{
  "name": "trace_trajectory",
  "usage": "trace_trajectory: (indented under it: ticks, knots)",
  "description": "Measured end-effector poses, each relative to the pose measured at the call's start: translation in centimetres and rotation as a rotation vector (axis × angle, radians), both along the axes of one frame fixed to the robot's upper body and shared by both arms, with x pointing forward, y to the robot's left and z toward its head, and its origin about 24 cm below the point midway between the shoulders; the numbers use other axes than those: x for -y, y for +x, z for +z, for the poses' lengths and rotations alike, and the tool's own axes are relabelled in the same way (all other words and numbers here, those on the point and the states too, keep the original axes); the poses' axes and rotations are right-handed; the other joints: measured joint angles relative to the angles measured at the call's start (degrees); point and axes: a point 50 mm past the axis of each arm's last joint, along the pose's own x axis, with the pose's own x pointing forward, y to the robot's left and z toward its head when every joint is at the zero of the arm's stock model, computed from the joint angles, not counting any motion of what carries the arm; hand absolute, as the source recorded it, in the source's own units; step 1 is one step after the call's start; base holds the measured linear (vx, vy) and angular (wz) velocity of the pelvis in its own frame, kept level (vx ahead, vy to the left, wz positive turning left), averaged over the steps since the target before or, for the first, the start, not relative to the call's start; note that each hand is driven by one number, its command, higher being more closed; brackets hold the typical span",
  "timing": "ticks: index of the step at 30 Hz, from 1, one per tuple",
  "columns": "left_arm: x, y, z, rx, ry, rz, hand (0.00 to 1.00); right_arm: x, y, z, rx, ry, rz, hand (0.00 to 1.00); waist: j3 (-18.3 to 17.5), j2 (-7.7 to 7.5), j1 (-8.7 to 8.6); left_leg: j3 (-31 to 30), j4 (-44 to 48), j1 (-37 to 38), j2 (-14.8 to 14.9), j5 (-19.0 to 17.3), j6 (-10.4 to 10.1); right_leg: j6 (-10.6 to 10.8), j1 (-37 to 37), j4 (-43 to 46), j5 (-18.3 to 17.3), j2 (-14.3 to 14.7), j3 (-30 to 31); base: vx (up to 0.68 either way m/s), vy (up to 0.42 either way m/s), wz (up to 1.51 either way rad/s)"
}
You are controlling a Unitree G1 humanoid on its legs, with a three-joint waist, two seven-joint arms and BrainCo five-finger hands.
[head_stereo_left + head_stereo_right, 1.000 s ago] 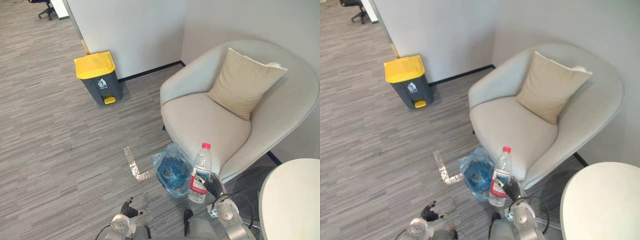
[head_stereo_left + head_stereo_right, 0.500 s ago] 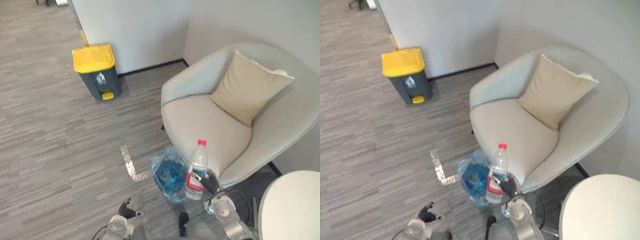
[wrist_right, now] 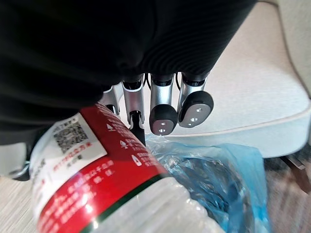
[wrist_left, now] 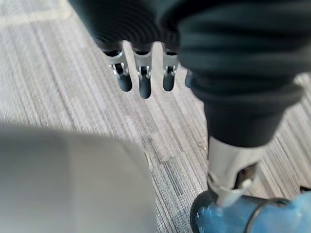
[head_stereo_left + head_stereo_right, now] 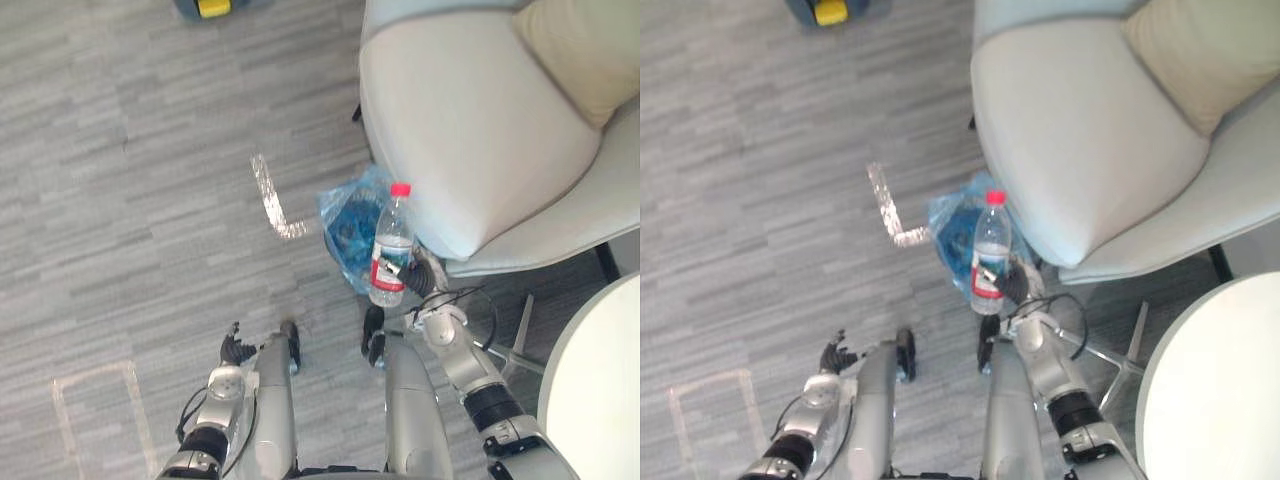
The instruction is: Gather rubbish on tea table into small bin, then transfer packed bag to large trash can.
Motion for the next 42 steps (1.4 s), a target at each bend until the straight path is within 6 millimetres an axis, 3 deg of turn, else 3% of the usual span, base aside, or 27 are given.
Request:
trace_trajectory:
  ticks: [2, 3, 6, 10, 18, 19, 27, 32, 35, 37, 40, 42]
  knots:
    - [0.6, 1.7, 2.7, 0.131, -0.019, -0.004, 0.00, -0.3, 1.1, 3.6, 0.122, -0.008, 0.015, 1.00, 1.71, -0.07, 1.07, -0.16, 1.89, -5.40, 0.45, 0.43, -0.29, -0.59, -5.39, 2.01, 0.17, -0.02, -0.13, -0.06, -0.041, -0.04]
    - [0.7, 1.9, 3.3, 0.159, -0.020, -0.007, 0.00, -0.3, 1.3, 4.2, 0.141, -0.010, 0.017, 1.00, 2.23, -0.04, 1.15, -0.20, 2.08, -6.06, 0.45, 0.79, -0.54, -0.89, -6.04, 2.35, 0.36, -0.06, -0.15, -0.03, -0.030, 0.04]
    - [1.1, 2.4, 8.0, 0.396, -0.044, -0.024, 0.00, 0.9, 2.1, 8.3, 0.268, -0.020, -0.008, 1.00, 5.03, 0.19, 2.46, -1.70, 3.62, -11.85, 0.13, 1.31, -0.94, -1.88, -11.40, 4.93, 0.15, -0.88, -1.50, -0.01, -0.024, 0.15]
    - [0.8, 1.2, 9.5, 0.487, -0.056, -0.036, 0.00, 3.4, 2.2, 11.2, 0.338, -0.007, -0.059, 1.00, 5.26, 0.32, 3.64, -3.06, 4.19, -16.85, -0.82, 1.86, -1.44, -2.56, -16.12, 7.19, -0.79, -2.06, -2.63, 0.01, -0.026, 0.24]
    - [0.7, -0.2, 10.7, 0.557, -0.086, -0.058, 0.00, 5.4, 3.0, 13.4, 0.371, -0.003, -0.112, 1.00, 5.26, 0.32, 4.10, -5.24, 2.87, -21.85, -3.14, 3.79, -2.27, -2.67, -20.94, 9.60, -2.76, -4.56, -4.42, -0.02, -0.020, 0.25]
    - [0.8, -0.3, 11.0, 0.570, -0.100, -0.070, 0.00, 5.9, 3.2, 13.3, 0.357, -0.001, -0.128, 0.00, 5.23, 0.31, 4.46, -5.73, 2.87, -22.82, -3.32, 4.05, -2.55, -3.04, -21.82, 10.09, -3.07, -4.94, -5.01, -0.02, -0.017, 0.23]
    - [0.6, -1.2, 11.9, 0.623, -0.113, -0.078, 0.00, 6.7, 3.3, 13.3, 0.347, 0.033, -0.154, 0.00, 5.12, 0.39, 4.64, -6.50, 2.19, -23.38, -3.43, 4.85, -3.22, -3.27, -22.43, 10.92, -3.61, -5.13, -5.70, -0.02, -0.006, 0.08]
    - [0.5, -1.4, 14.3, 0.728, -0.120, -0.085, 0.00, 5.6, 3.5, 12.5, 0.333, 0.069, -0.129, 0.00, 3.91, 0.49, 4.16, -6.90, 2.10, -23.84, -3.36, 5.05, -3.54, -3.74, -22.82, 11.28, -4.23, -5.12, -6.28, -0.04, 0.006, 0.05]
    - [0.9, 0.2, 15.0, 0.757, -0.139, -0.090, 0.00, 4.0, 3.7, 11.7, 0.311, 0.094, -0.091, 0.00, 2.26, 0.55, 4.06, -6.88, 1.79, -24.10, -2.72, 5.14, -3.71, -3.95, -23.10, 10.71, -4.10, -4.31, -6.38, -0.02, 0.004, -0.07]
    - [2.3, 3.1, 15.2, 0.727, -0.142, -0.114, 0.00, 1.6, 3.7, 10.8, 0.299, 0.106, -0.035, 0.00, 1.61, 0.46, 3.70, -6.82, 1.76, -24.08, -2.19, 5.28, -3.94, -4.50, -23.10, 10.63, -3.77, -3.78, -6.37, -0.01, 0.009, -0.10]
    - [4.2, 4.3, 15.8, 0.723, -0.133, -0.153, 0.00, -0.6, 2.9, 10.6, 0.328, 0.151, 0.022, 0.00, 1.60, 0.43, 2.41, -6.69, 1.76, -23.92, -1.98, 5.30, -3.97, -4.74, -23.04, 10.58, -3.61, -3.66, -6.35, -0.01, 0.013, -0.04]
    - [4.4, 4.6, 13.7, 0.636, -0.136, -0.137, 0.00, -1.1, 2.4, 10.0, 0.330, 0.154, 0.028, 0.00, 1.21, 0.44, 1.86, -6.48, 1.76, -23.73, -1.59, 5.29, -3.96, -4.87, -22.95, 10.32, -3.48, -3.45, -6.19, -0.01, 0.015, -0.12]
